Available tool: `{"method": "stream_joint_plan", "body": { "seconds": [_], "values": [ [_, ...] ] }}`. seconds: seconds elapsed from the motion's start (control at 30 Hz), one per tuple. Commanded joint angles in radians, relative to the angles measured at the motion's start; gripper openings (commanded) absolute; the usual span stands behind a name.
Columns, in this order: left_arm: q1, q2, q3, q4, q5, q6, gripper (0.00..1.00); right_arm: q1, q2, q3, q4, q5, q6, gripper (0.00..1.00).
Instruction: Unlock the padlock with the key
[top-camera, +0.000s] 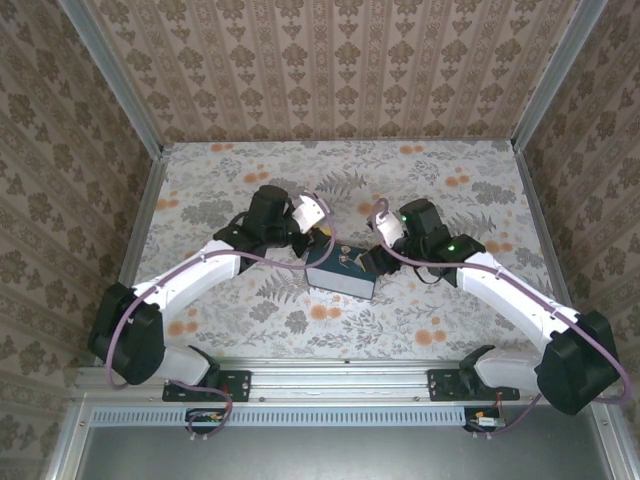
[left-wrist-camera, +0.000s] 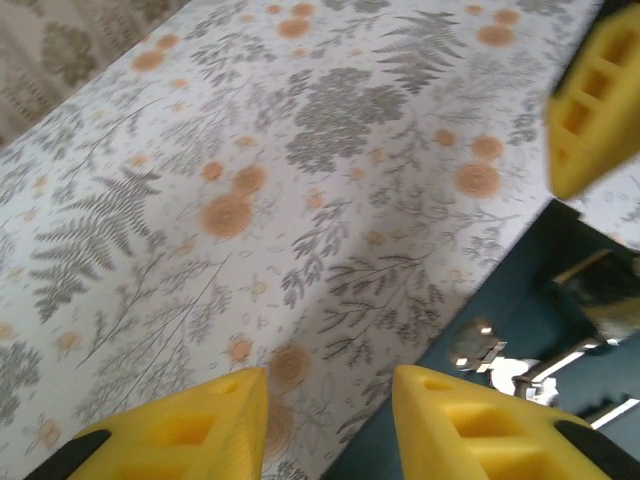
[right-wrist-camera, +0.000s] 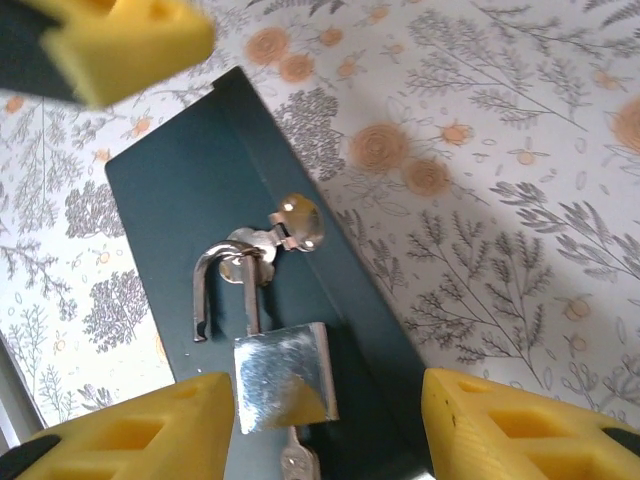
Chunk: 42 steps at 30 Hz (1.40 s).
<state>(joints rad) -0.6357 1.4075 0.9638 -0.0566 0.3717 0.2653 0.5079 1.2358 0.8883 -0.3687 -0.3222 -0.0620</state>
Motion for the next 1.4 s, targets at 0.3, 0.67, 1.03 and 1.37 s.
{"method": "stream_joint_plan", "body": {
  "seconds": [0.3, 0.67, 1.03, 1.37],
  "values": [
    [0.033, 0.033, -0.080, 0.025, -0.068, -0.170, 0.37, 0.075, 0.094, 0.055, -0.063, 0.087, -0.153, 0.50],
    [-0.008, 0.044, -0.094, 0.005, -0.097, -0.247, 0.37, 0.113, 0.033, 0.086, -0.113, 0.159, -0.068, 0.16],
    [-0.024, 0.070, -0.067, -0.023, -0.146, -0.294, 0.36, 0.124, 0.022, 0.129, -0.202, 0.213, 0.024, 0.11],
    [-0.042, 0.109, 0.006, -0.134, -0.161, -0.417, 0.34, 0.210, 0.050, 0.242, -0.355, 0.514, 0.290, 0.03]
  ]
}}
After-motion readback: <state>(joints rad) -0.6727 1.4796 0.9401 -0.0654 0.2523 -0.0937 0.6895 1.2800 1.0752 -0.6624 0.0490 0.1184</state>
